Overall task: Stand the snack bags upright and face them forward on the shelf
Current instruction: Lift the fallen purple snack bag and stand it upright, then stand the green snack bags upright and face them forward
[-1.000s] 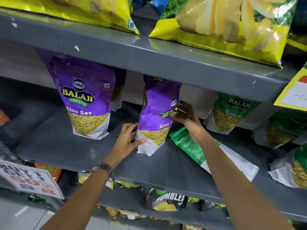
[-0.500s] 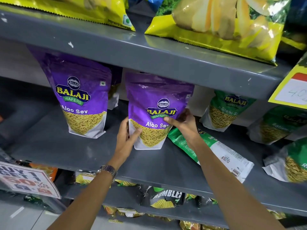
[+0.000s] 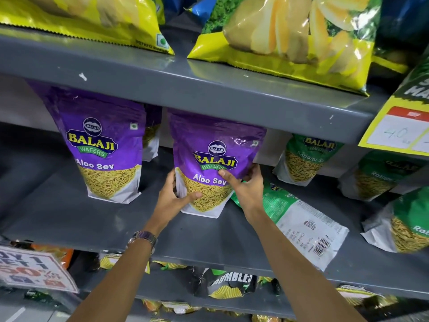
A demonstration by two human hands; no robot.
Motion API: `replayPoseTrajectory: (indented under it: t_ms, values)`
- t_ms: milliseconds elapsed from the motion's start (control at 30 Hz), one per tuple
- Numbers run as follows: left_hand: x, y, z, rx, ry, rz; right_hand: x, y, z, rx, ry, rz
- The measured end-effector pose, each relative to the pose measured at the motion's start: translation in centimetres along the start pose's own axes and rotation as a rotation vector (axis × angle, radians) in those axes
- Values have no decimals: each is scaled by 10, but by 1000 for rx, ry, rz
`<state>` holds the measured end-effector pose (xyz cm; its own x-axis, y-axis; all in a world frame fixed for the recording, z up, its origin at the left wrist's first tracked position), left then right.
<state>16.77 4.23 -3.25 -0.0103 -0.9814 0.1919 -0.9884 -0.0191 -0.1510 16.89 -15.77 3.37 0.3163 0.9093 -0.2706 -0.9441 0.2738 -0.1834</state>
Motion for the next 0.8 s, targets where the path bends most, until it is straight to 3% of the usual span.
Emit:
replayPoseTrajectory:
  t_ms: [67, 133, 233, 300, 367, 433, 500, 600, 700, 800]
  values:
    - [7, 11, -2, 34, 14, -67, -5, 5, -2, -2, -39, 26]
    - [17, 37, -3, 110, 99, -271, -26, 10, -8, 5, -56, 11]
    - [49, 84, 1, 150, 296, -500, -85, 7, -19, 39, 21, -150]
    - [85, 93, 7, 24, 395, -496, -131, 1, -26, 48, 127, -324]
    - [131, 87, 19, -250, 424, -379, -170, -10, -34, 55, 270, -442]
    - [179, 84, 36, -620, 506, -251, -193, -29, -49, 144, 492, -316]
    - [213, 82, 48, -833, 548, -197, -196, -49, -70, 255, 724, 33]
    - [241, 72, 64, -844, 504, -234, -198, -60, -98, 355, 918, 435]
    - [246, 66, 74, -808, 465, -362, -211, -60, -117, 416, 826, 526]
    - [243, 66, 73, -730, 467, -333, -220, -57, -132, 435, 641, 571]
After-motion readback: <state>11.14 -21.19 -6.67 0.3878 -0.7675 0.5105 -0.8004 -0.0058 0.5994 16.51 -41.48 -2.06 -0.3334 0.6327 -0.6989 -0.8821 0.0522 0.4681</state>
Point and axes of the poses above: each hand's wrist, its own y-axis away from the middle knuckle, its own x-axis out of the palm, z = x × y, the point moved 5 cm from there along -y, towards the middle knuckle, and after that the axes turned 13 degrees about y, right-handed, at the moved point
